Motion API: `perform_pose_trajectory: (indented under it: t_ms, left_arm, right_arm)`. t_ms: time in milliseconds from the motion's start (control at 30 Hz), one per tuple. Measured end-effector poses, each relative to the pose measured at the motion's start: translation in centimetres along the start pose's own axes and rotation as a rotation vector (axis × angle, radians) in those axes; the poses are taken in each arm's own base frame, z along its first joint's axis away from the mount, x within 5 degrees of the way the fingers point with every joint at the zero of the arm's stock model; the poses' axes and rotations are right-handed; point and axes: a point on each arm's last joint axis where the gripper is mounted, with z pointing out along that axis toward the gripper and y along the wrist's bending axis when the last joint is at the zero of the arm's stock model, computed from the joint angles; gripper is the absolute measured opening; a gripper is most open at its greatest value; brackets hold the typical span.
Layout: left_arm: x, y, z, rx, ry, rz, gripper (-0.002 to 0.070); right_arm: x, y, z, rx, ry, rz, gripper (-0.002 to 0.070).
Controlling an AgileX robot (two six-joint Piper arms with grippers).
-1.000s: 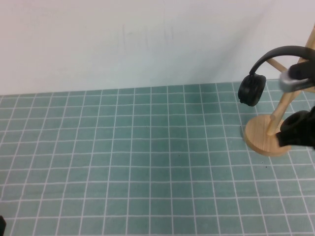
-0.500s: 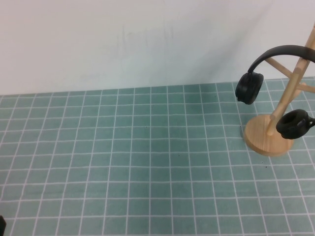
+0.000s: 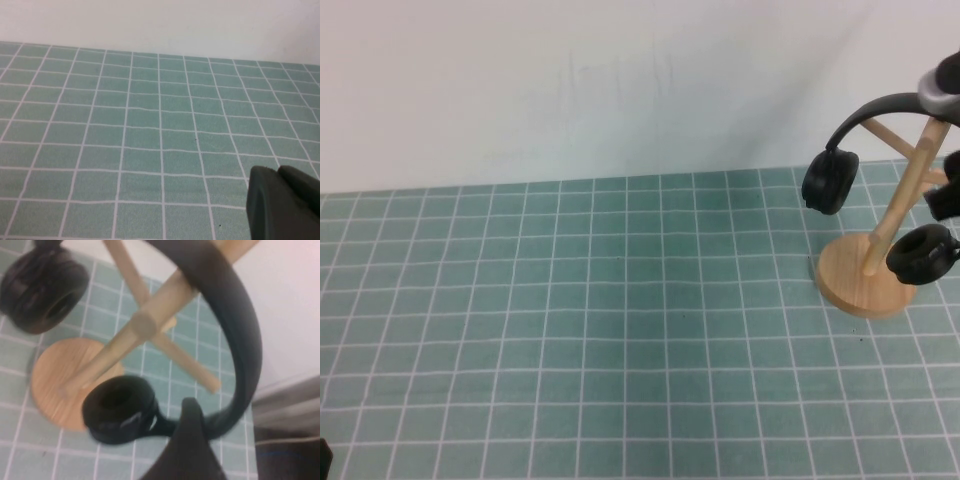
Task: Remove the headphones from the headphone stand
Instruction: Pick up the headphones from the headphone stand
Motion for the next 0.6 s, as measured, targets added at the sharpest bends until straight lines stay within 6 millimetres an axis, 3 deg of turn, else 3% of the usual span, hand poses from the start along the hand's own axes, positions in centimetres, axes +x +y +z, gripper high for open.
perform_pose_trajectory:
  t_ms: [400, 600]
  left_arm:
    - [0.0, 0.0, 0.0, 0.000, 0.000, 0.000, -0.0004]
    - [0.0, 0.0, 0.0, 0.000, 0.000, 0.000, -0.0004]
  right_arm:
    - [0.1, -0.1, 6.6, 0.068, 0.030, -0.002, 0.0502]
    - [0.0, 0.6, 7.8, 0.041, 0.007, -0.020, 0.0468]
